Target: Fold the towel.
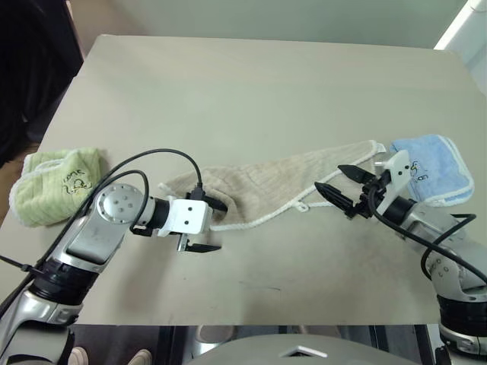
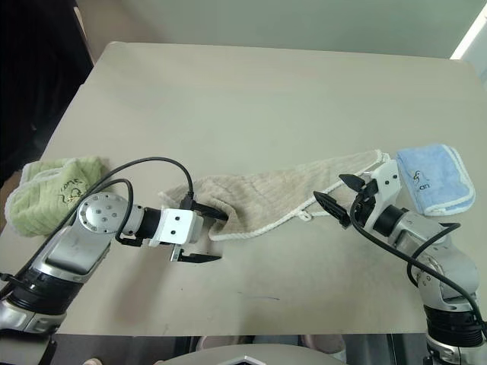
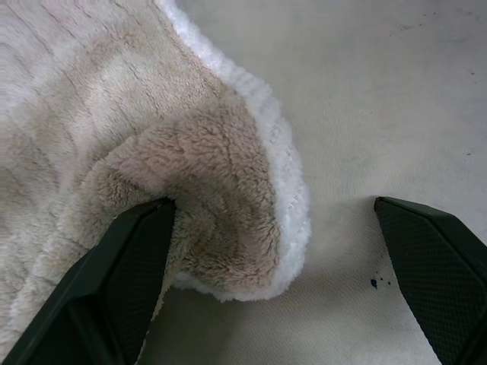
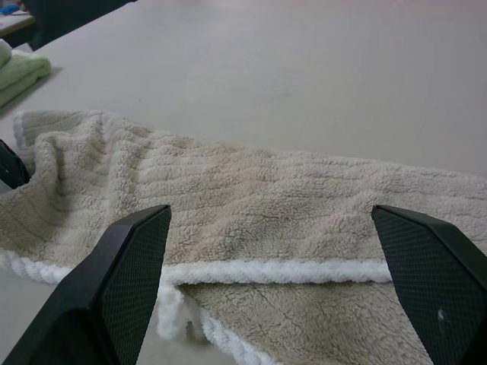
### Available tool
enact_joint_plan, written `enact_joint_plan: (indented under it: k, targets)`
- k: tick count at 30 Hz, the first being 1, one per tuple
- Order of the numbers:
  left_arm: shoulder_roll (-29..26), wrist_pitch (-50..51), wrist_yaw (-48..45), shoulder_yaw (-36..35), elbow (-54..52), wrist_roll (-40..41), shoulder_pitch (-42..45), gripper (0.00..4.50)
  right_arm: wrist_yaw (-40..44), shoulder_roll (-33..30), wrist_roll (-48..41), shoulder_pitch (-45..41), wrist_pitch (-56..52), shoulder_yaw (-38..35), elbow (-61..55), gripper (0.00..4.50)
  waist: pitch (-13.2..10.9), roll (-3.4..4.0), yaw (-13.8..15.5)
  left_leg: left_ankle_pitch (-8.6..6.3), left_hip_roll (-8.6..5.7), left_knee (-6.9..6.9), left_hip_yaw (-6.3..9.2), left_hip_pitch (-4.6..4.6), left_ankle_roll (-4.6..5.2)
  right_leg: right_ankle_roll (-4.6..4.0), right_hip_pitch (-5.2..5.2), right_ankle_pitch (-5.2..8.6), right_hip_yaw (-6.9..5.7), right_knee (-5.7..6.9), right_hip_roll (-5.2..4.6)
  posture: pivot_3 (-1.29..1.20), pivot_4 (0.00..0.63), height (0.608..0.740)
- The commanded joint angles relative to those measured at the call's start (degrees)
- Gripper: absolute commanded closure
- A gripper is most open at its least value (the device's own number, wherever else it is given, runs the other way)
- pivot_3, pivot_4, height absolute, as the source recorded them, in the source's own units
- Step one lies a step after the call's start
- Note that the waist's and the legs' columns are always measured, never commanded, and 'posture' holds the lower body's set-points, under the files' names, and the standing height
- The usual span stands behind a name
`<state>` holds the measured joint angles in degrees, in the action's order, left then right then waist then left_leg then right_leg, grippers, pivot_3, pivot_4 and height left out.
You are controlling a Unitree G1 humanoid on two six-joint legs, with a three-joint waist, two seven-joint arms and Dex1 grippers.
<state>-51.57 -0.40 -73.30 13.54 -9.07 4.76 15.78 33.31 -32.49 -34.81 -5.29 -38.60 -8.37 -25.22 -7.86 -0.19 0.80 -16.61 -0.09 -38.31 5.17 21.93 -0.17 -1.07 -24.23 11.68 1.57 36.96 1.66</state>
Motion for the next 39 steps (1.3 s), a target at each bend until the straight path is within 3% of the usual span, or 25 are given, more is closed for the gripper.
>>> enact_joint_plan:
  k: [1, 10, 14, 18, 23, 30, 39]
  targets:
    - [0.2, -0.8, 3.0, -2.9, 0.4, -0.1, -0.7, 1.23, 1.0, -1.0, -0.6, -1.4, 0.4, -1.0, -0.6, 0.0, 0.0, 0.0, 0.0, 0.03, 0.0, 0.0, 0.0, 0.0, 0.01, -0.01, 0.0, -0.06, 0.0, 0.0, 0.0, 0.0, 0.15, 0.74]
    - [0.0, -3.3, 7.1, -5.6, 5.6, -1.3, 0.7, 4.44, 1.9, -1.5, -0.1, -2.0, 0.5, -0.6, -0.2, 0.0, 0.0, 0.0, -0.2, 0.56, 0.0, 0.0, 0.01, 0.0, -0.06, -0.16, 0.01, -0.42, 0.0, 0.0, 0.0, 0.0, 0.15, 0.74]
    - [-0.4, -1.4, 5.8, -7.0, 6.3, 1.3, 1.2, 4.48, 1.4, -2.8, 3.4, -3.1, 2.5, 0.2, 0.9, 0.0, 0.0, 0.0, -0.2, 0.61, -0.01, 0.0, 0.01, 0.02, -0.05, -0.13, 0.0, -0.46, 0.0, -0.03, 0.0, 0.0, 0.15, 0.74]
    - [-3.0, 5.5, 0.5, -10.9, 3.0, 9.9, -0.4, 4.48, 1.2, -9.3, 16.8, -6.6, 10.4, 4.5, 6.9, 0.0, 0.0, 0.0, -0.2, 0.6, 0.0, 0.01, 0.01, 0.07, -0.05, -0.1, -0.05, -0.6, 0.0, -0.05, 0.0, 0.0, 0.15, 0.74]
    - [-6.3, 7.2, -1.8, -13.5, 2.9, 11.8, -3.7, 4.48, 3.7, -15.6, 29.3, -10.4, 23.6, 10.6, 16.1, 0.0, 0.0, 0.01, -0.3, 0.53, 0.01, 0.16, 0.01, 0.07, -0.13, -0.15, -0.17, -0.62, -0.01, -0.04, 0.0, 0.0, 0.15, 0.74]
    - [-5.9, 7.7, 0.0, -14.4, 1.5, 11.8, -5.2, 4.48, -0.4, -16.7, 43.7, -18.4, 41.3, 16.0, 34.8, 0.0, 0.0, 0.03, -0.3, 0.48, 0.02, 0.12, 0.0, 0.12, -0.09, -0.17, -0.25, -0.67, -0.01, -0.03, 0.0, 0.0, 0.15, 0.74]
    - [-5.9, 9.7, 2.2, -15.6, -1.9, 12.3, -7.7, 4.48, -5.9, -17.0, 56.3, -26.1, 57.4, 20.3, 49.2, 0.0, 0.0, 0.05, -0.3, 0.47, 0.05, 0.16, 0.0, 0.13, -0.08, -0.22, -0.31, -0.76, -0.04, -0.03, 0.0, 0.0, 0.15, 0.74]
